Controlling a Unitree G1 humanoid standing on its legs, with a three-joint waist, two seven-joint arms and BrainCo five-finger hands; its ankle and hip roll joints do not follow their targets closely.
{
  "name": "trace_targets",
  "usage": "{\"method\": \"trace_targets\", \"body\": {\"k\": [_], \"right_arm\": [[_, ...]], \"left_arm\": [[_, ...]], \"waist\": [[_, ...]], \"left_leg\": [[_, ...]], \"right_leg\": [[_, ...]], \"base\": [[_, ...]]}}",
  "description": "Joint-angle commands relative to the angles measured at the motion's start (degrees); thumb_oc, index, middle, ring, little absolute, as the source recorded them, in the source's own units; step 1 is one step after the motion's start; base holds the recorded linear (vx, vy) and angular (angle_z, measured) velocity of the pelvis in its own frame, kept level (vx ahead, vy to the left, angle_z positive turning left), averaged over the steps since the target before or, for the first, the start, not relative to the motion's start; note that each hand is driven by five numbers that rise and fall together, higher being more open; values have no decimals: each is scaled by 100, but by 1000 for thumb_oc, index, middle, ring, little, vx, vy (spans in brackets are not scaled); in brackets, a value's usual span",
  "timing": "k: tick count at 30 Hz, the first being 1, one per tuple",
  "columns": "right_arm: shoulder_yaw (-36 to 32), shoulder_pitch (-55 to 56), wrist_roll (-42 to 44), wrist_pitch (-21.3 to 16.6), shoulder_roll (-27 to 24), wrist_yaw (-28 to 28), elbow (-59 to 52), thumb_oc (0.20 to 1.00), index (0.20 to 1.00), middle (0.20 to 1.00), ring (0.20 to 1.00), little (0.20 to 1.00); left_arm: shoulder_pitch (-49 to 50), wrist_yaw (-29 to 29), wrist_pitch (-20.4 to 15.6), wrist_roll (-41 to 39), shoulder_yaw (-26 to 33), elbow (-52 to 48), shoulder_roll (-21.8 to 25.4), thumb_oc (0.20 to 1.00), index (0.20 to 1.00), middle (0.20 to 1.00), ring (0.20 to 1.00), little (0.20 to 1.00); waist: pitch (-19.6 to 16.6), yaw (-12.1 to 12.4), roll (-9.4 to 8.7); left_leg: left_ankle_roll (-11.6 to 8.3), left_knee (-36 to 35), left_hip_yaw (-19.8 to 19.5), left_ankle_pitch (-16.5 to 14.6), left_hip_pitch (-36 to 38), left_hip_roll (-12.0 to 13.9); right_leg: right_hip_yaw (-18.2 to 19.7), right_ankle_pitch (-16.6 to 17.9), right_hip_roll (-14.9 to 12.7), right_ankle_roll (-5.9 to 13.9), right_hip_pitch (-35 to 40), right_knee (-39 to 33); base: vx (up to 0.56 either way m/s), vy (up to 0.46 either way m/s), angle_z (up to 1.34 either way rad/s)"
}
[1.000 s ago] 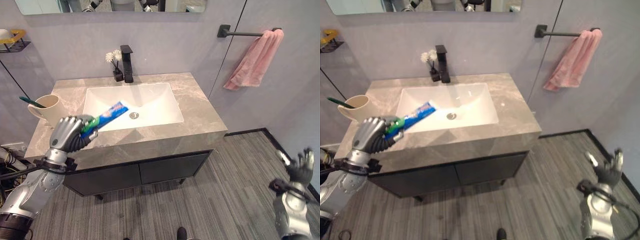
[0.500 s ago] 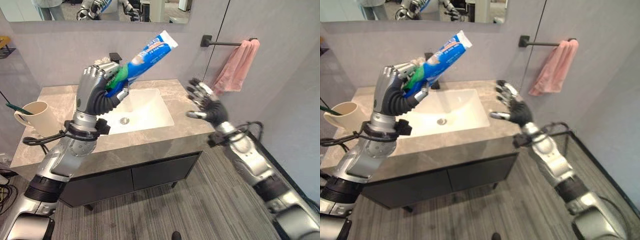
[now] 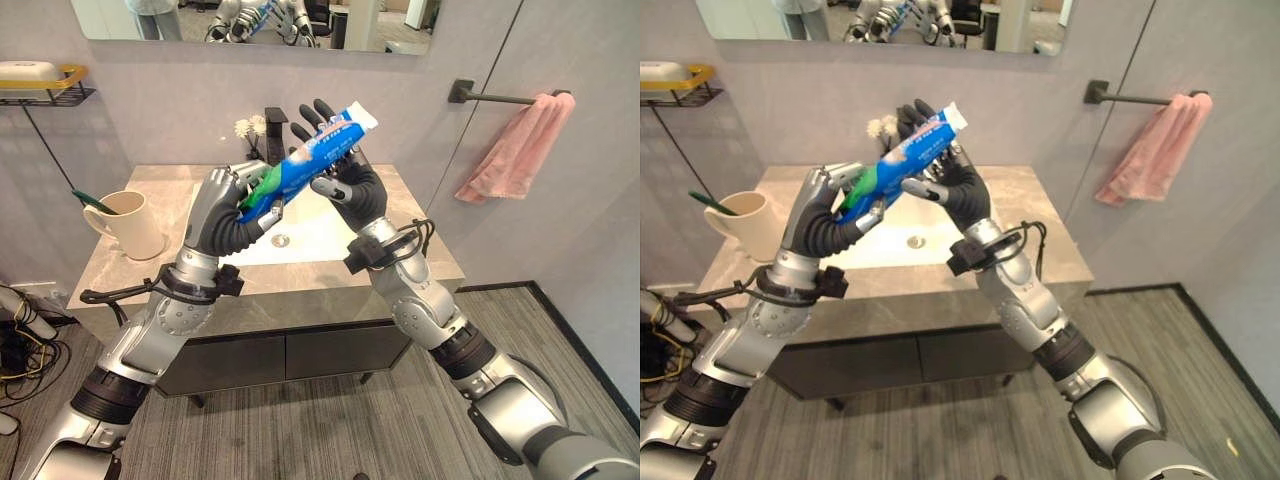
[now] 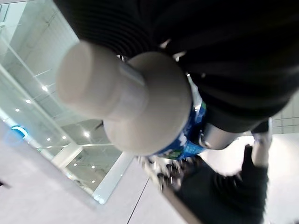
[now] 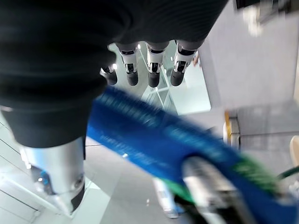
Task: Put brush and paste in cup on sink, flatten towel.
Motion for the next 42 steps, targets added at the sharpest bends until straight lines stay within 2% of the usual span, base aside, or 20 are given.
{"method": "trace_targets", "body": {"k": [1,3,4,5,6,11,21,22,23,24,25,28,33,38,42], "right_arm": [[-138,-857,390,-415,246,17,134,1000,1000,1000,1000,1000],[-93,-887,599,-412,478,-16,321,1000,1000,1000,1000,1000],[-57,-904,627,-392,533,-33,360,476,476,476,476,476],[-55,-905,628,-393,538,-33,362,476,476,476,476,476],[-37,-890,640,-371,558,-35,382,200,200,200,200,200],[-41,-796,755,-351,701,-94,413,200,200,200,200,200],[-483,-469,473,-624,992,-630,371,200,200,200,200,200],[-536,-457,441,-671,1030,-688,377,200,200,200,200,200],[-594,-443,395,-694,1052,-742,377,200,200,200,200,200],[-695,-427,314,-751,1115,-864,380,200,200,200,200,200],[-730,-422,290,-767,1142,-896,390,200,200,200,200,200],[-831,-395,192,-865,1221,-1039,367,200,200,200,200,200],[-1126,-244,74,-1062,1339,-1312,349,200,200,200,200,200],[-1277,-199,-1,-1103,1196,-1438,330,200,200,200,200,200],[-1365,-175,-105,-1111,1002,-1496,205,200,200,200,200,200]], "left_arm": [[-486,47,-222,-369,-194,-384,281,200,200,200,200,200],[-428,17,-203,-382,-254,-349,344,200,200,200,200,200],[-387,10,-191,-385,-253,-354,356,200,200,200,200,200],[-381,9,-190,-385,-248,-358,359,200,200,200,200,200],[-326,4,-179,-393,-230,-346,368,200,200,200,200,200],[-197,27,-125,-373,-182,-352,340,200,200,200,200,200],[124,290,25,-321,-7,-285,65,213,213,213,213,213],[153,326,43,-307,11,-286,21,304,304,304,304,304],[216,350,37,-300,37,-291,-10,454,454,454,454,454],[325,382,68,-277,72,-298,-34,944,944,944,944,944],[341,405,77,-262,82,-291,-44,1000,1000,1000,1000,1000],[444,489,93,-255,112,-275,-93,1000,1000,1000,1000,1000],[955,647,94,-192,354,-298,-101,1000,1000,1000,1000,1000],[1466,612,55,-408,625,-165,-35,1000,1000,1000,1000,1000],[1703,579,106,-489,781,103,62,1000,1000,1000,1000,1000]], "waist": [[-5,147,-341],[-17,203,-370],[-14,221,-373],[-15,217,-373],[-21,219,-380],[-37,239,-394],[7,344,-411],[22,362,-417],[33,386,-428],[51,424,-441],[59,446,-449],[89,510,-462],[162,749,-476],[236,879,-468],[310,941,-389]], "left_leg": [[308,51,-67,-456,180,-316],[310,51,-98,-455,172,-319],[313,51,-108,-458,176,-325],[313,51,-108,-459,177,-325],[314,51,-110,-462,186,-330],[326,51,-134,-474,205,-343],[392,51,-180,-503,211,-398],[402,51,-185,-506,208,-409],[415,51,-197,-510,204,-420],[441,51,-208,-515,199,-451],[450,53,-215,-515,196,-463],[484,73,-242,-533,186,-501],[566,181,-388,-579,100,-640],[651,309,-507,-642,18,-767],[716,362,-695,-632,-36,-853]], "right_leg": [[-53,78,-720,656,174,165],[-102,65,-731,651,201,172],[-109,62,-730,648,205,179],[-110,61,-730,648,207,180],[-113,60,-730,644,211,186],[-136,53,-743,634,240,217],[-207,81,-803,653,250,312],[-212,97,-811,657,250,326],[-216,120,-824,669,249,335],[-220,169,-846,692,234,364],[-222,185,-857,701,230,377],[-228,228,-904,720,230,419],[-316,388,-1043,755,250,563],[-357,548,-1191,751,188,855],[-334,717,-1291,711,107,1229]], "base": [[11,18,19],[12,15,17],[0,0,0],[0,0,0],[0,0,0],[0,0,0],[-3,16,4],[-9,27,5],[-14,42,3],[-14,36,3],[-17,41,2],[-4,12,1],[-11,62,4],[-25,71,18],[-13,104,28]]}}
